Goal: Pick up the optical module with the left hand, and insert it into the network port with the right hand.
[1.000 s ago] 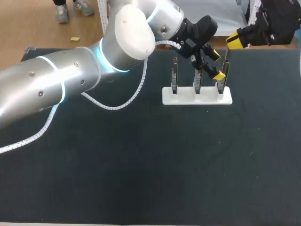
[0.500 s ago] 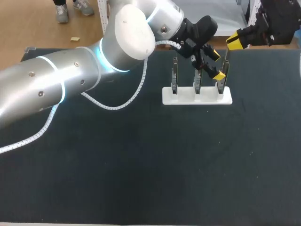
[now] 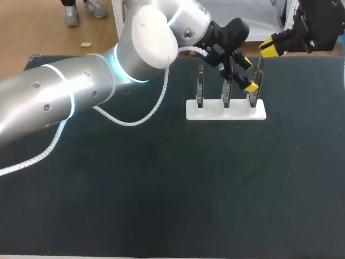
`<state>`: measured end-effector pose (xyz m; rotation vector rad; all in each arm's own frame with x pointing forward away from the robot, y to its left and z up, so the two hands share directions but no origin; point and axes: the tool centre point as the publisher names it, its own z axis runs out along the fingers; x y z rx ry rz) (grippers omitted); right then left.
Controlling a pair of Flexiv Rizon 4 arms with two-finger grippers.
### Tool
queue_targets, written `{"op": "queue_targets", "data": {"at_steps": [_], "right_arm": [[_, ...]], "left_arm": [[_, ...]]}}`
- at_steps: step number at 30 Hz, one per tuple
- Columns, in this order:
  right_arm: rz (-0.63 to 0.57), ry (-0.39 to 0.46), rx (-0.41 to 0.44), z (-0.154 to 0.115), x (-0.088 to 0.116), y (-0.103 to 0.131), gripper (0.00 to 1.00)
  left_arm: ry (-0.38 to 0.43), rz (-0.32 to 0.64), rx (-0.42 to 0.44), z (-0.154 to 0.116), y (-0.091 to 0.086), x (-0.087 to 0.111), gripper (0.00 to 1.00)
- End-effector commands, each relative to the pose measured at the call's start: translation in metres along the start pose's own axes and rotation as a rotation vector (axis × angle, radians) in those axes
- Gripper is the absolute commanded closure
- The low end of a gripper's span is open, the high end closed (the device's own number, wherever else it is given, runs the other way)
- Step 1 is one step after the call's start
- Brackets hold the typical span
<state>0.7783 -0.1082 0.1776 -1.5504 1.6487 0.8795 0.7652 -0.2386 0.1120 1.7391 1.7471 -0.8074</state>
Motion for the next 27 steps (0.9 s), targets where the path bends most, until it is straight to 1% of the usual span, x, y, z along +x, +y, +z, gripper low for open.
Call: {"op": "queue_targets", "data": {"at_steps": [1,27], "right_arm": [[-0.003,0.0,0.012,-0.001,-0.0013,0.0061,1.0],[0.0,0.023,0.023,0.0021,0.0038,0.008,1.0]], "left_arm": [[0.005,-0.002,0.003,0.0,0.0017,-0.0011,0.0],[0.005,-0.002,0.003,0.0,0.0017,-0.0011,0.0]]}}
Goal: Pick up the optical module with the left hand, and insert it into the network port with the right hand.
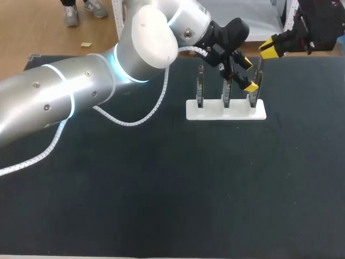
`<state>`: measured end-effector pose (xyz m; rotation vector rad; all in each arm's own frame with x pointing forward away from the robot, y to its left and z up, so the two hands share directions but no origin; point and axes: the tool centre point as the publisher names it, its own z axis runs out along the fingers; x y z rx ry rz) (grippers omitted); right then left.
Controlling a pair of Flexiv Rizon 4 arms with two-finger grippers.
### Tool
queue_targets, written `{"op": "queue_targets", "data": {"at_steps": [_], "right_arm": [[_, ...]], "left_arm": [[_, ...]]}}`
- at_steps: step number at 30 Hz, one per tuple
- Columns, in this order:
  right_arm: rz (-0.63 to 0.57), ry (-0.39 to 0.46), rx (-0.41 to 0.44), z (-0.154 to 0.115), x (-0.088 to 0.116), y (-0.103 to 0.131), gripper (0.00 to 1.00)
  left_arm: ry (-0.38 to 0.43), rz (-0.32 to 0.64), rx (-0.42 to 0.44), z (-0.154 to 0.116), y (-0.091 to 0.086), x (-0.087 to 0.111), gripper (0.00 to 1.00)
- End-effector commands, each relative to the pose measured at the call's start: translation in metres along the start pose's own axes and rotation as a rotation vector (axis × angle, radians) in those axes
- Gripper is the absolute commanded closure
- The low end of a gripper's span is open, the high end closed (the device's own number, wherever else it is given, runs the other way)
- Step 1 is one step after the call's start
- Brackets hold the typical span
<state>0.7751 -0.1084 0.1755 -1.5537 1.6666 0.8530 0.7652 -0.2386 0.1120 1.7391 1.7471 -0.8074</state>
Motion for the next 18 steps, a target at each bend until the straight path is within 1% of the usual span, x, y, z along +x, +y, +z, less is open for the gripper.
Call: {"op": "queue_targets", "data": {"at_steps": [1,11,18], "right_arm": [[-0.001,0.002,0.008,0.0014,0.0017,0.0049,1.0],[-0.016,-0.008,0.024,-0.0017,-0.0028,0.0044,1.0],[-0.014,0.002,0.016,-0.0003,-0.0021,0.0037,1.0]], "left_arm": [[0.005,-0.001,0.003,-0.0001,0.0017,-0.0011,0.0],[0.005,-0.001,0.003,-0.0001,0.0017,-0.0011,0.0],[0.005,-0.001,0.003,-0.0001,0.0017,-0.0011,0.0]]}}
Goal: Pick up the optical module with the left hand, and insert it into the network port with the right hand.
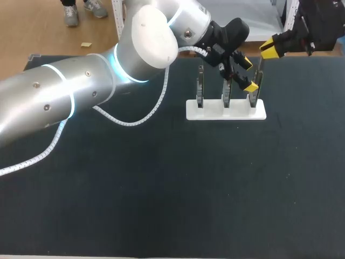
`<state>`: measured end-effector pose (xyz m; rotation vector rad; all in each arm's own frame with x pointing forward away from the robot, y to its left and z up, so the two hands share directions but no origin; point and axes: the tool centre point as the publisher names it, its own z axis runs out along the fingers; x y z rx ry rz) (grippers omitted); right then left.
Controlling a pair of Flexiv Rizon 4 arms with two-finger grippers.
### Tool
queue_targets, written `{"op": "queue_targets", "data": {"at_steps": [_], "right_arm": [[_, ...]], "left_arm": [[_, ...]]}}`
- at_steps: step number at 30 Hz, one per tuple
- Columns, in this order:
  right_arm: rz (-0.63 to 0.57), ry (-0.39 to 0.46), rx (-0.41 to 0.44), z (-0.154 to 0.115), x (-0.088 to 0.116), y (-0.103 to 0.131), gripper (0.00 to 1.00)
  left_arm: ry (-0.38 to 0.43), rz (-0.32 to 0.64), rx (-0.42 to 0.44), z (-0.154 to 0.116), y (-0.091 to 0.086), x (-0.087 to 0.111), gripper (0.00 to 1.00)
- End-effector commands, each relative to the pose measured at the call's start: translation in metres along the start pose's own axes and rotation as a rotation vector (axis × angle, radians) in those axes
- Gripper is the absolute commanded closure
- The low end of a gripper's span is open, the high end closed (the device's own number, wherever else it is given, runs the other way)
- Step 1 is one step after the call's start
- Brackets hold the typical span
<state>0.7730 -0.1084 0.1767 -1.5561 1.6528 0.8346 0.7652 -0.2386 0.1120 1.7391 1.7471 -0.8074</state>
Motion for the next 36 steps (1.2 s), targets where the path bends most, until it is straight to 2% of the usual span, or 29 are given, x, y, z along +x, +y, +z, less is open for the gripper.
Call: {"op": "queue_targets", "data": {"at_steps": [1,36], "right_arm": [[0.001,0.005,0.004,0.0005,-0.0012,0.0015,1.0],[0.003,0.01,0.037,0.0016,0.002,0.0009,1.0]], "left_arm": [[0.005,-0.002,0.003,-0.0001,0.0017,-0.0011,0.0],[0.005,-0.002,0.003,-0.0001,0.0017,-0.0011,0.0]]}}
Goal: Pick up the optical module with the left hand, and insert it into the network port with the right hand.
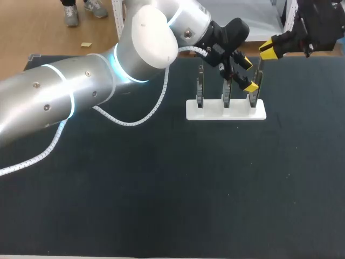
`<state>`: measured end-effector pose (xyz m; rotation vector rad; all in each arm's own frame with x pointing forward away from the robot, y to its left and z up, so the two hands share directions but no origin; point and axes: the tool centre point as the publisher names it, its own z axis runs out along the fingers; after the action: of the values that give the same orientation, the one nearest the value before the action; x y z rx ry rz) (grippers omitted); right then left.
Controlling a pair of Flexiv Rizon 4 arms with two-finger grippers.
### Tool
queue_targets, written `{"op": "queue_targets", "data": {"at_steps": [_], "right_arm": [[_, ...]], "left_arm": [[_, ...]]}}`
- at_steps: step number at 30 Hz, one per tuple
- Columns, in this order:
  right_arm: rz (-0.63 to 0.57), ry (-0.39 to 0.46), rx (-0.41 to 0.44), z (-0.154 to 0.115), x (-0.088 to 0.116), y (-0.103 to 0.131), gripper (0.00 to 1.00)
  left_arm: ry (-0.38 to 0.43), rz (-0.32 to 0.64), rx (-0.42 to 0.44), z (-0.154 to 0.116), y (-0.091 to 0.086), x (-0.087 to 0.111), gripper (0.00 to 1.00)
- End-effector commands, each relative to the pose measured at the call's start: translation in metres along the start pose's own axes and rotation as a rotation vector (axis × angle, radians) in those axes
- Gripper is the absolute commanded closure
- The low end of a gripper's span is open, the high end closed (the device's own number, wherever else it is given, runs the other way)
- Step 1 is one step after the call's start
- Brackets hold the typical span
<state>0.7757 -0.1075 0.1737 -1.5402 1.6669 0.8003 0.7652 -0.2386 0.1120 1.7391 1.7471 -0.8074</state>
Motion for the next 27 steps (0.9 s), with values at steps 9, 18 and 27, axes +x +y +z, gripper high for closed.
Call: {"op": "queue_targets", "data": {"at_steps": [9,18,27], "right_arm": [[0.014,0.003,0.002,0.0018,0.0054,0.003,1.0],[0.019,0.005,-0.005,0.0044,0.0076,0.0024,1.0],[0.025,0.003,-0.007,0.0046,0.0076,0.0017,0.0]], "left_arm": [[0.005,-0.002,0.003,-0.0001,0.0017,-0.0011,0.0],[0.005,-0.002,0.003,-0.0001,0.0017,-0.0011,0.0],[0.005,-0.002,0.003,-0.0001,0.0017,-0.0011,0.0]]}}
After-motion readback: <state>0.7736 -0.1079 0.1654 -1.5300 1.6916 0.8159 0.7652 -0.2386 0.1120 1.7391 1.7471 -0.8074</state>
